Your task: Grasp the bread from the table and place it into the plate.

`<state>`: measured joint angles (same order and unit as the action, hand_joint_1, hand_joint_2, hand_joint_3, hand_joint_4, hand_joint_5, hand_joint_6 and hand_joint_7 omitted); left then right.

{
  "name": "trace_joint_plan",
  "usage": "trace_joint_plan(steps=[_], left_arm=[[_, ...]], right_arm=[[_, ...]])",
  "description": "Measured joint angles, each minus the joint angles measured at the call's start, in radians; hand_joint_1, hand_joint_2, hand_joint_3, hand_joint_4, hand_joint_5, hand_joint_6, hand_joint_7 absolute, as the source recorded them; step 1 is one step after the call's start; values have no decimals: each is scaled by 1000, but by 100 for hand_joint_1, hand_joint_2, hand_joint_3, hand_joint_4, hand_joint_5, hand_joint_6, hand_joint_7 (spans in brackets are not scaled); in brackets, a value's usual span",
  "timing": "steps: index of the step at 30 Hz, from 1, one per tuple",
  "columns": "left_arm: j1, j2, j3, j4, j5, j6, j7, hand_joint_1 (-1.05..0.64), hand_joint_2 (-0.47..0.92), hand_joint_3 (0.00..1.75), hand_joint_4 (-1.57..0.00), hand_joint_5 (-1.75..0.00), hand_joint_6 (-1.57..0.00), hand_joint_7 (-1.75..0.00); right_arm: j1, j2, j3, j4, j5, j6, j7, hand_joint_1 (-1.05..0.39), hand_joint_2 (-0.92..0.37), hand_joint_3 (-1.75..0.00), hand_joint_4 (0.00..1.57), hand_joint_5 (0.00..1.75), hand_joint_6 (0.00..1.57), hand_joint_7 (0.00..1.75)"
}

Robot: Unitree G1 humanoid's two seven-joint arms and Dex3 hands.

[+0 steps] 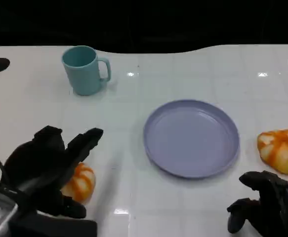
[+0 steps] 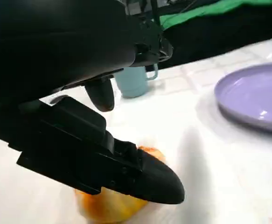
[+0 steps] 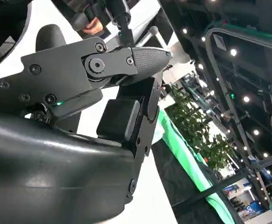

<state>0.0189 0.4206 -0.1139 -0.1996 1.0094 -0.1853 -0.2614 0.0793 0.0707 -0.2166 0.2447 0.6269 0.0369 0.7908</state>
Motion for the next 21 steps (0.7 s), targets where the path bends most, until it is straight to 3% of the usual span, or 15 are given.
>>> trace_joint_plan(steps=[10,21], left_arm=[[-81,13,-104,116,52,78,24,-105,78,0,0,-156,0,-94],[-210,24,-201,375,47,111,83,-105,74,1,0,-159,0,-109]], right_arm=[[5,0,4,-9,1,12,-8,-58,-92,-31,157,62,157,24],[7,0,10,-17,-1,10,-12,-60,-92,-30,157,64,157,25]])
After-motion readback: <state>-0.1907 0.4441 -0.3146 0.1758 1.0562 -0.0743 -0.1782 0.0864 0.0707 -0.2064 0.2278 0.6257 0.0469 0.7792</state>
